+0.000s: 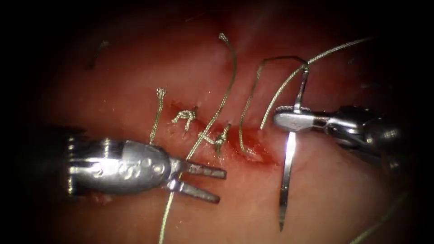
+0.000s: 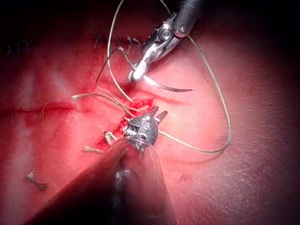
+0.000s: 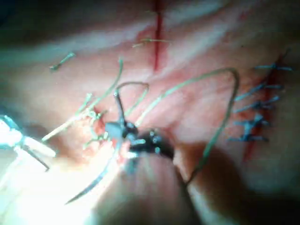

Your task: Wound Closure

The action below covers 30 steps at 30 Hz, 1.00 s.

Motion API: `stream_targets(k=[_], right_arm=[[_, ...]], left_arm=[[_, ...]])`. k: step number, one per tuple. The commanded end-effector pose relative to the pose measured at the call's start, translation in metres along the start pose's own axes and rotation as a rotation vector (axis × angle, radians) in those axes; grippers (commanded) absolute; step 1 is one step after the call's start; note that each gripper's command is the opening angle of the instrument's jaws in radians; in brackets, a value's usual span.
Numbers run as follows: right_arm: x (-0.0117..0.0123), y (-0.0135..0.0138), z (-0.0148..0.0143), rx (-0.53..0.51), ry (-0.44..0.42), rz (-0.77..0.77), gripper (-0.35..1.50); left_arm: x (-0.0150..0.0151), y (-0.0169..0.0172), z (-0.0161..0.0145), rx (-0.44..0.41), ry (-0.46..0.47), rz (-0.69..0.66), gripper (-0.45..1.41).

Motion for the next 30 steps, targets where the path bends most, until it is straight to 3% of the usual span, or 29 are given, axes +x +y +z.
stream_targets(k=[1,7,14,22,30], right_arm=[[0.0002,-0.0004,0.0009,0.001,0.021,-0.026,-0.35],[0.0011,-0.0012,0.0011,-0.045,0.056,-0.132,-0.35],[0.0014,-0.0012,0.0013,-0.095,0.077,-0.242,-0.35],[0.0013,-0.0013,0.0015,-0.13,0.08,-0.351,-0.35],[0.0016,-0.0011,0.0018,-0.168,0.082,-0.476,-0.35]], left_arm=[[-0.0003,-0.0007,0.001,0.006,-0.008,-0.015,0.09],[-0.0014,-0.0035,0.0022,0.022,-0.023,-0.052,-0.03],[-0.005,-0.0067,0.0037,0.039,-0.054,-0.062,-0.11],[-0.0067,-0.0069,0.0053,0.009,-0.086,-0.051,-0.18],[-0.0064,-0.0073,0.0062,0.007,-0.088,-0.055,-0.2]])
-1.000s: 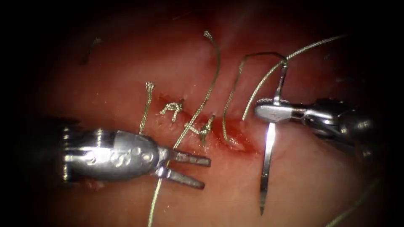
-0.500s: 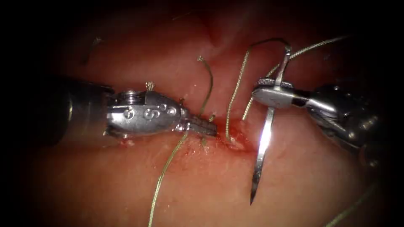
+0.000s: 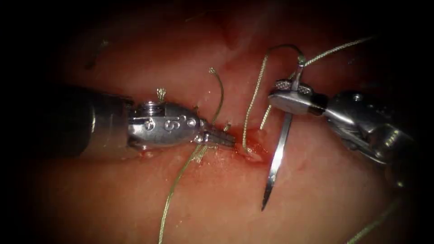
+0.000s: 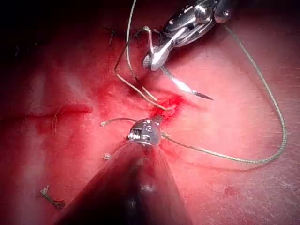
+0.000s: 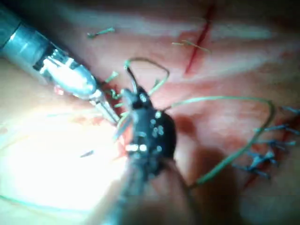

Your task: Wound Closure

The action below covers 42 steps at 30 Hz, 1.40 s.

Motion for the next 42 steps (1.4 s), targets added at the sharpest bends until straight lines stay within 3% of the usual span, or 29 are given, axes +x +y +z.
stream_targets(k=[1,9,26,35,42], right_arm=[[-0.0004,0.0002,0.0008,-0.005,0.002,-0.015,-0.35],[-0.0002,0.0002,0.0008,-0.025,0.001,-0.088,-0.35],[0.0002,0.0013,0.0034,-0.083,0.042,-0.221,-0.35],[-0.0023,0.0035,0.0045,-0.129,0.031,-0.279,-0.35],[-0.003,0.0035,0.0047,-0.136,0.027,-0.297,-0.35]], left_arm=[[0.0,-0.0004,0.0009,-0.002,0.002,0.0,-0.2],[0.0004,-0.0012,0.0029,-0.021,0.001,0.001,-0.26],[-0.0026,-0.0026,0.0053,-0.064,-0.024,0.036,-0.28],[-0.0025,-0.0014,0.0053,-0.089,-0.048,0.046,-0.26],[-0.0022,-0.0003,0.0057,-0.138,-0.06,0.045,-0.28]])
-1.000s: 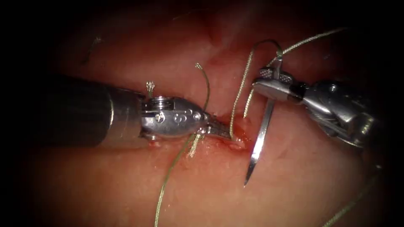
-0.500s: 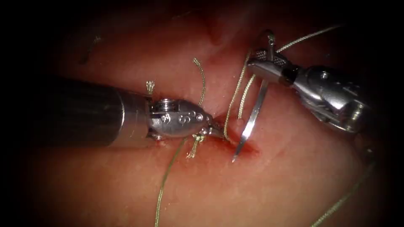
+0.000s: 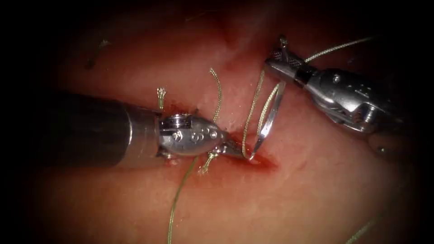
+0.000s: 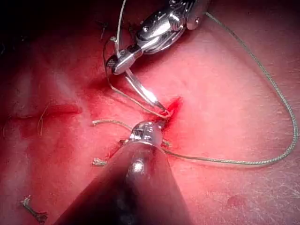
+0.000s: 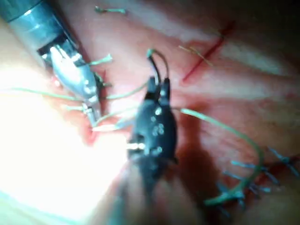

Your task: Wound Closure

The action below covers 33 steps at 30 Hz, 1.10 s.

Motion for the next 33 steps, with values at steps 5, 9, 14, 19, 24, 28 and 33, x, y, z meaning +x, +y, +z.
stream_targets(k=[5,9,14,19,24,28,33], right_arm=[[0.0,-0.0007,0.0007,0.003,0.001,-0.022,-0.35],[-0.0001,-0.0009,0.0007,0.002,0.001,-0.024,-0.35],[-0.0003,-0.0011,0.0006,0.0,-0.004,-0.038,-0.35],[-0.0003,-0.0014,0.0006,0.003,-0.004,-0.038,-0.35],[-0.0003,-0.0018,0.0006,0.013,-0.003,-0.045,-0.35],[-0.0003,-0.002,0.0006,0.016,-0.002,-0.046,-0.35],[-0.0004,-0.0021,0.0005,0.016,-0.002,-0.052,-0.35]], left_arm=[[-0.001,-0.0001,0.0018,-0.054,-0.035,-0.024,-0.28],[-0.0019,0.0002,0.0027,-0.097,-0.062,-0.043,-0.26],[-0.0028,0.0,0.0036,-0.14,-0.082,-0.063,-0.25],[-0.0033,-0.001,0.0036,-0.163,-0.09,-0.072,-0.25],[-0.0031,-0.0029,0.0038,-0.185,-0.108,-0.076,-0.26],[-0.0025,-0.0042,0.0044,-0.242,-0.129,-0.08,-0.3],[-0.0025,-0.0033,0.0046,-0.406,-0.17,-0.107,-0.45]])
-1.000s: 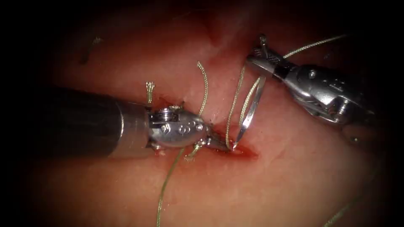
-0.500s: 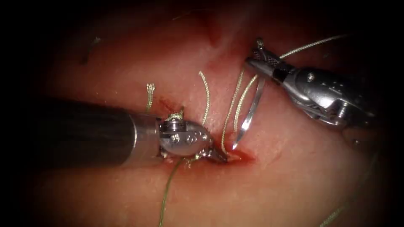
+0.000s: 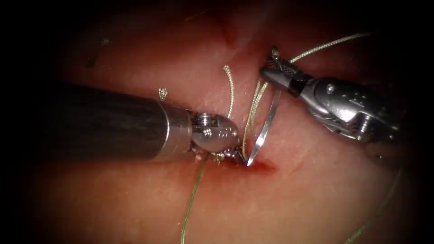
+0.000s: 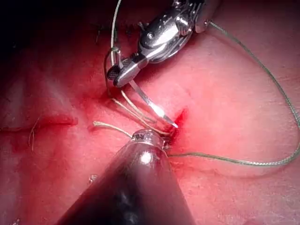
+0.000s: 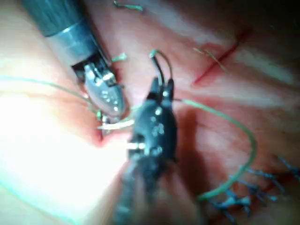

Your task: Wound Closure

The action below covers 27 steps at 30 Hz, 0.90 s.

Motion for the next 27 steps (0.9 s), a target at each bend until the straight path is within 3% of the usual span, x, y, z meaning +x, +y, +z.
stream_targets(k=[1,5,15,20,27], right_arm=[[-0.0003,-0.0003,0.0007,0.001,0.002,-0.002,-0.35],[-0.0002,-0.0003,0.0007,0.001,0.002,-0.008,-0.35],[-0.0006,-0.0003,0.0009,0.002,0.003,-0.029,-0.35],[-0.001,-0.0003,0.0011,-0.002,0.001,-0.038,-0.35],[-0.0023,-0.001,0.0016,-0.006,-0.016,-0.065,-0.35]], left_arm=[[0.0001,-0.0003,0.0003,-0.018,-0.006,0.007,-0.45],[-0.0001,0.0003,0.0001,-0.061,-0.027,-0.007,-0.45],[0.0019,0.0017,-0.0025,-0.15,0.088,0.001,-0.45],[0.0027,0.003,-0.0034,-0.142,0.101,0.003,-0.45],[0.0011,0.0038,-0.0038,-0.117,0.101,0.016,-0.45]])
